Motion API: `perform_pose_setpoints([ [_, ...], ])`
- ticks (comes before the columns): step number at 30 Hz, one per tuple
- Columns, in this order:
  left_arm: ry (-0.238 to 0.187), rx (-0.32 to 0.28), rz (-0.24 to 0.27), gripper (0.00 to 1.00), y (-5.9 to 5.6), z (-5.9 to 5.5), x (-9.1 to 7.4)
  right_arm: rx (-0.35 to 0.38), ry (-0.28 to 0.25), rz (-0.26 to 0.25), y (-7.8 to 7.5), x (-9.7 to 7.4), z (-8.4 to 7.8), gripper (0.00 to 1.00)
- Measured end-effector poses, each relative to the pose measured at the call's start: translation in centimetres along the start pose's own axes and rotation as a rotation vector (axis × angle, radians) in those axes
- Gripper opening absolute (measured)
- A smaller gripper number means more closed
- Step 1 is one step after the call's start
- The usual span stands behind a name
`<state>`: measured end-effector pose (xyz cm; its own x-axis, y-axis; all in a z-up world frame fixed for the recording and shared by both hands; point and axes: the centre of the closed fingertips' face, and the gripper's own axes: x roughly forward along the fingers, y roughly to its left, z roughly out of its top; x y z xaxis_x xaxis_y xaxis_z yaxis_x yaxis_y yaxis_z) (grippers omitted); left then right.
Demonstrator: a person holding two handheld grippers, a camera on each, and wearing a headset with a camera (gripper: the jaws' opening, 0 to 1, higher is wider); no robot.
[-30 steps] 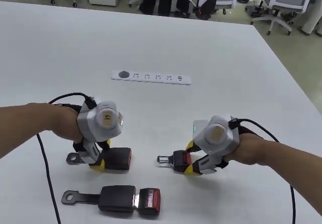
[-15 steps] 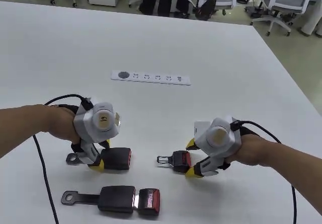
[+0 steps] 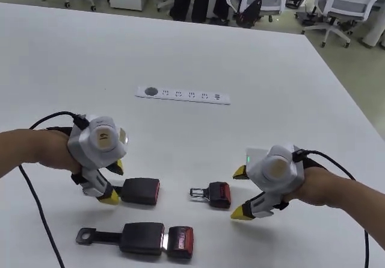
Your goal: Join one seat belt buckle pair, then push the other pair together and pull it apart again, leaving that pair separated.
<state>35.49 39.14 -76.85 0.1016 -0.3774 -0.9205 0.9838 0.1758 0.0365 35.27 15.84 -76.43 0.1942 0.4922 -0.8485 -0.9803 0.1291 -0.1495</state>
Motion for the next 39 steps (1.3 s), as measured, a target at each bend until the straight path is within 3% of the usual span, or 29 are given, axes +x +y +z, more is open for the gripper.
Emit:
perform_pose_setpoints([
  [11,-0.102,-0.142,0.051,0.46,-1.5,-1.9,-2.0,0.09,-0.044,-0.033,1.4,-1.4,-0.8,0.58],
  [15,-0.172,-0.222,0.084,0.49,-2.3,-2.1,-2.9,0.132,-0.063,-0.052,1.9,-1.8,-1.1,0.61],
  [21,-0.241,-0.296,0.121,0.54,-3.7,-3.0,-3.8,0.183,-0.096,-0.085,3.0,-2.7,-1.6,0.64],
  [27,-0.339,-0.369,0.172,0.58,-5.1,-2.9,-4.4,0.25,-0.168,-0.141,3.9,-3.4,-1.0,0.69],
  [31,-0.405,-0.385,0.2,0.62,-6.2,-2.8,-4.9,0.295,-0.21,-0.165,5.0,-3.8,-0.5,0.74],
  [39,-0.481,-0.377,0.254,0.77,-8.5,-2.1,-5.3,0.361,-0.276,-0.203,6.5,-4.1,0.2,0.81],
])
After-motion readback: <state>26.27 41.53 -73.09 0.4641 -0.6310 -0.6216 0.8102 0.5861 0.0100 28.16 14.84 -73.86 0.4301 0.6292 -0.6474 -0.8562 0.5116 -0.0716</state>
